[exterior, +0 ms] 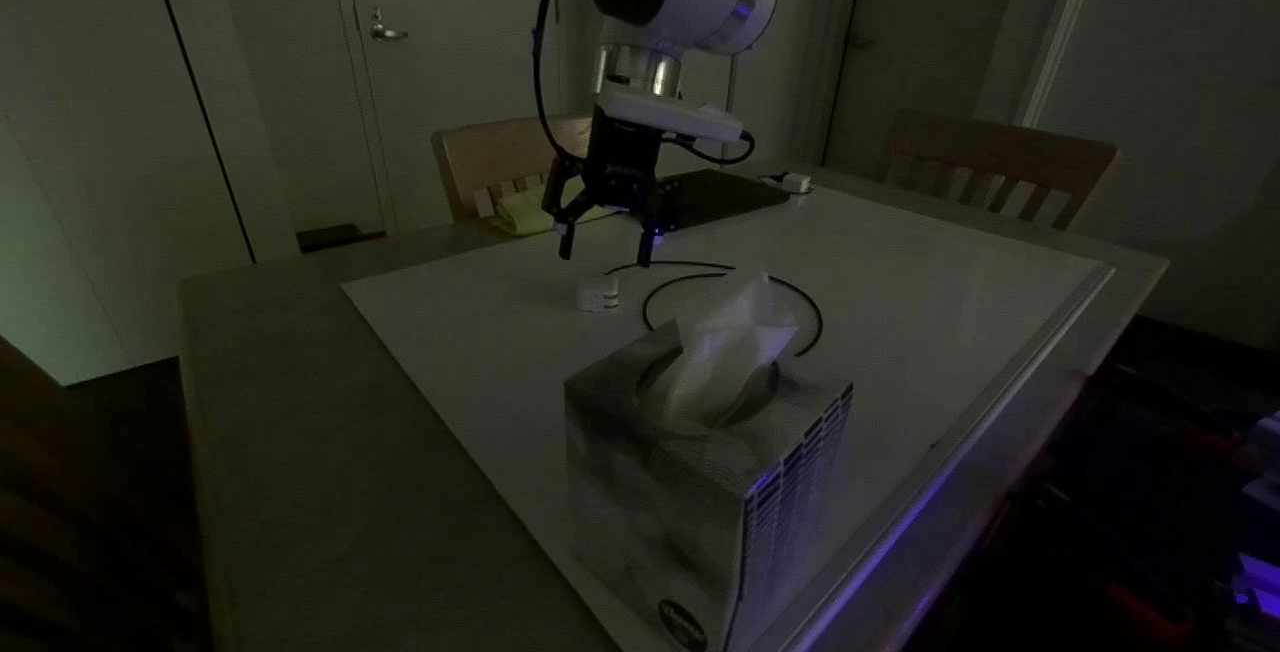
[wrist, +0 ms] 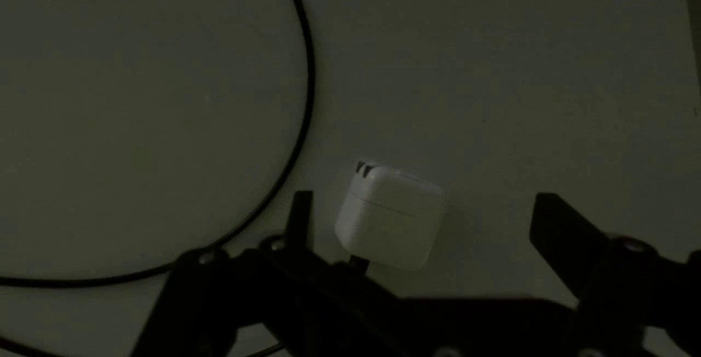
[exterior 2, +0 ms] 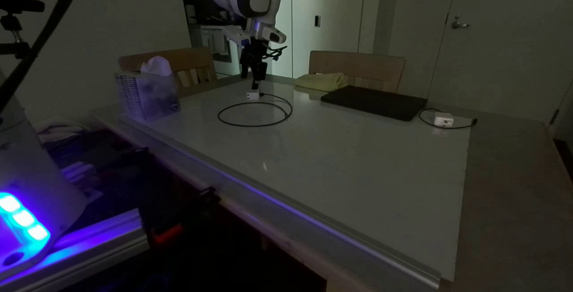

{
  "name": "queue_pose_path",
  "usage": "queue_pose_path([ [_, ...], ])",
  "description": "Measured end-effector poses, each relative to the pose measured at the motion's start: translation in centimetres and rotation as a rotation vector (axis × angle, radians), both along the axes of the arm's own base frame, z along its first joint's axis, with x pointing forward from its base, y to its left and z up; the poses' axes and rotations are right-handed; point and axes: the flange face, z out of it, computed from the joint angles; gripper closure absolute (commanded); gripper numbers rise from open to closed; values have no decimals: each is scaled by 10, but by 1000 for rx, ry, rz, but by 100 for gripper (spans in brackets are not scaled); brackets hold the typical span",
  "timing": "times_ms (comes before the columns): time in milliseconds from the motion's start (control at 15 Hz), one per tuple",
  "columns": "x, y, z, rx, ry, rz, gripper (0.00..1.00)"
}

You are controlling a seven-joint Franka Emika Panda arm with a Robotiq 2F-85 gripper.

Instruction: Unwind the charger on the table

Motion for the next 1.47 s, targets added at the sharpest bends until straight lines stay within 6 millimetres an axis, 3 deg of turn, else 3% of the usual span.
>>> queue_pose_path([
  [600, 20, 1, -22, 5, 60, -2, 0],
  [1467, 43, -2, -34, 42, 194, -36, 0],
])
